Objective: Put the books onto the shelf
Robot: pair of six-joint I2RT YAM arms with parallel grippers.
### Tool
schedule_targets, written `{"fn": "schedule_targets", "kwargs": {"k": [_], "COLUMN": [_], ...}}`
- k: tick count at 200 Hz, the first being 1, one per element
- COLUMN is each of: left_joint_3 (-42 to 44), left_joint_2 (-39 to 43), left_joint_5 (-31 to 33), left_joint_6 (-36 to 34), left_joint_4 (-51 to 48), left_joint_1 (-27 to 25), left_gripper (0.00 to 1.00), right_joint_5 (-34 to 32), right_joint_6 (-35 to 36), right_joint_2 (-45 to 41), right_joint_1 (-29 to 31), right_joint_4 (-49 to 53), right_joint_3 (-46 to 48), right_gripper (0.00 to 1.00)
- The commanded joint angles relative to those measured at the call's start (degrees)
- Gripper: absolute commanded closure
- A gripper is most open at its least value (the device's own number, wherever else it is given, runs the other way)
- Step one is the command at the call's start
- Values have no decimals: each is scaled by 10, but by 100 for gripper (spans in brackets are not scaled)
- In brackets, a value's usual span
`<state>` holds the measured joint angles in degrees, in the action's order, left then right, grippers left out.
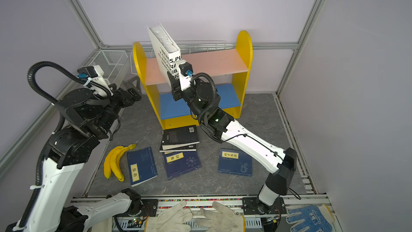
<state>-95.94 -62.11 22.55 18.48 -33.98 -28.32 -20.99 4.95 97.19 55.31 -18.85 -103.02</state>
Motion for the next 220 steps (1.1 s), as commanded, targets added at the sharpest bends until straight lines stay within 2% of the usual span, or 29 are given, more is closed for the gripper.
{"fn": "schedule_targets", "kwargs": {"k": [1,17,35,67,80,102,123,197,220], "left_joint_3": [19,37,61,73,73,80,102,130,136], "left_joint_2": [-8,-13,-17,-32,-34,-26,-9,-7,-11], "left_joint_5": [-109,-142,-151,-186,-197,-238,-285,-330,-339], "left_joint_6": [31,57,86,96,97,107,125,151,156], "left_joint_4": [75,111,145,179,188,202,234,252,257], "left_joint_1": [58,96,120,133,139,159,185,227,234], "left_gripper": [0,0,0,0,0,0,0,0,0], "right_joint_5": [-34,-68,-120,-150,-141,-160,-150,-121,-99], "right_joint_6": [17,3,-19,-4,-10,-16,-32,-54,-60], "right_joint_2": [50,96,144,285,327,339,332,361,358], "right_joint_1": [7,13,24,43,43,44,38,31,31], "right_joint_4": [-61,-40,-15,121,136,120,117,118,117], "right_joint_3": [-77,-132,-193,-448,-506,-502,-477,-469,-456], "right_gripper": [69,69,71,69,69,69,68,57,49]}}
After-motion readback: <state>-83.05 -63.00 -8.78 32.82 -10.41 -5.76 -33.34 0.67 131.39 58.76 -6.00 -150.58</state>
